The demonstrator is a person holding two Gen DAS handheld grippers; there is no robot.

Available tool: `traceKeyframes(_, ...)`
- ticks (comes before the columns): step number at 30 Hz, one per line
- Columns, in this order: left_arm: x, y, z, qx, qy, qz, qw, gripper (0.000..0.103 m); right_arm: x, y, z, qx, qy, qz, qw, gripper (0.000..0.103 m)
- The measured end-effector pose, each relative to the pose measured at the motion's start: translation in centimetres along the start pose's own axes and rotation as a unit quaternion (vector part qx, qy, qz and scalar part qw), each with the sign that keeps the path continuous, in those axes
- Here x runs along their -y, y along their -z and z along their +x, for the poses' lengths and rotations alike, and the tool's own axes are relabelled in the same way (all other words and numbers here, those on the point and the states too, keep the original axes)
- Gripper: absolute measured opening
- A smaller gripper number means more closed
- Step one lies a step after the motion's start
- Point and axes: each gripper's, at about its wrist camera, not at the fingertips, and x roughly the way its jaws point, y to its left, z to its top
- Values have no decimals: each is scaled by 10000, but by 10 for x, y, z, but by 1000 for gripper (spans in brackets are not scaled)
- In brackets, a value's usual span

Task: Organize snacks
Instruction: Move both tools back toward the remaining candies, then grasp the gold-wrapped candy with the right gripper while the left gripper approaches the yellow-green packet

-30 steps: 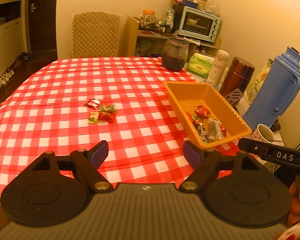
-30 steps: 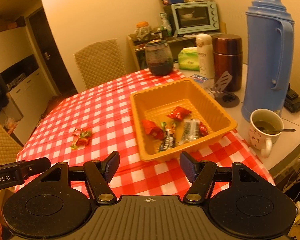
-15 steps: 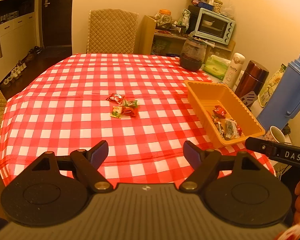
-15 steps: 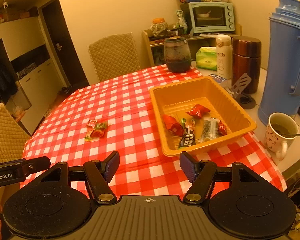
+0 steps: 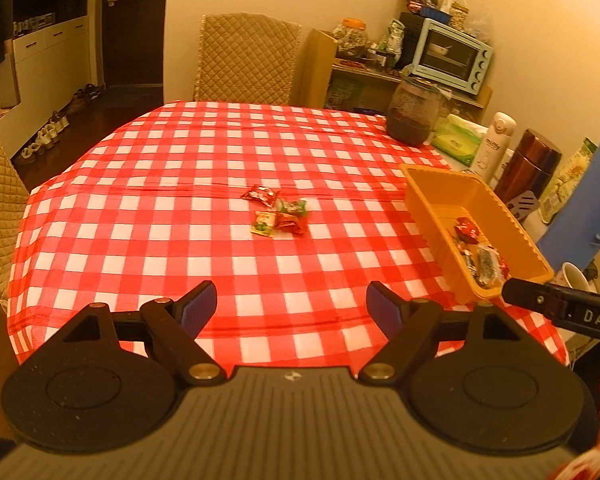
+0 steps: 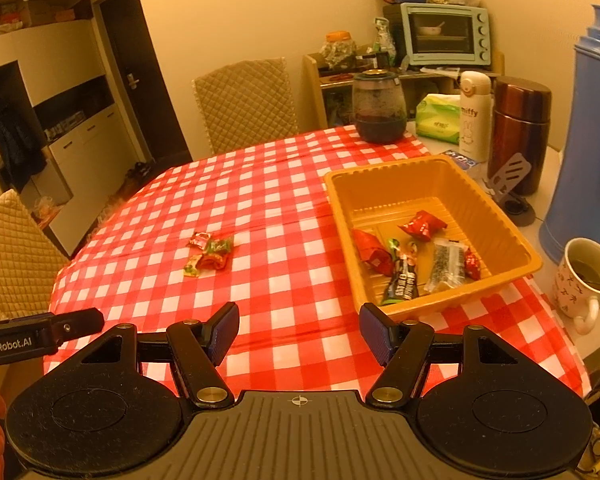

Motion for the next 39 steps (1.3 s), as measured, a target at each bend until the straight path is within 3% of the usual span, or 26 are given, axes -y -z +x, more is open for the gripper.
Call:
traceKeyframes(15,-45,-26,52,-123,-298,50,9995,80,-32,-12,60,-116,-216,-380,9990,67)
traceKeyframes(27,-73,-46,122,-270,-392,221,9986,80,-55,-24,150,-350,-495,-677,9959,66)
traceKeyframes(39,-102,-35,177,-329,-470,219,9981,79,-79,-21,240,-482,-711,-705,9938,66)
